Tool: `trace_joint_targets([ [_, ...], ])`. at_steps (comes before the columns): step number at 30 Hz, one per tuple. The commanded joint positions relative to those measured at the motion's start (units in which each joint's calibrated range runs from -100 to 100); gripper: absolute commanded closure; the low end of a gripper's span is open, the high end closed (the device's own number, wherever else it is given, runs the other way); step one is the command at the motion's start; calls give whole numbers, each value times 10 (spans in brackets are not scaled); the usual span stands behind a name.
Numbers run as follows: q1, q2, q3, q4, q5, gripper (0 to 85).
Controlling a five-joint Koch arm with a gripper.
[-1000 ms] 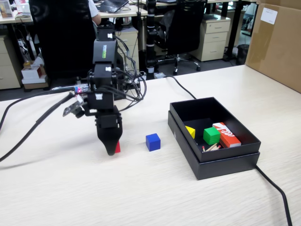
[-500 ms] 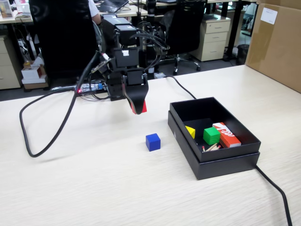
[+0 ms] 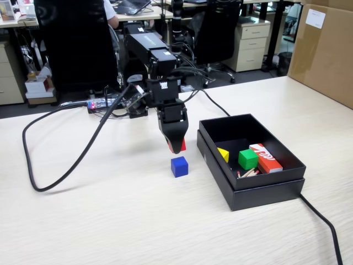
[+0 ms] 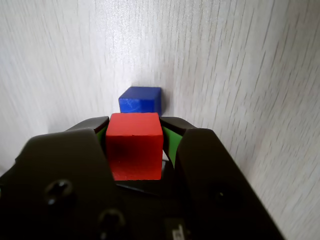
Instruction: Put the red cube on top of the blue cube
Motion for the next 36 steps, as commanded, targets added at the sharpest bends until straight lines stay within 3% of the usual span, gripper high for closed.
trace_joint_targets([
  [1, 0, 4, 50, 27, 1, 830],
  [36, 2, 48, 23, 49, 4, 829],
])
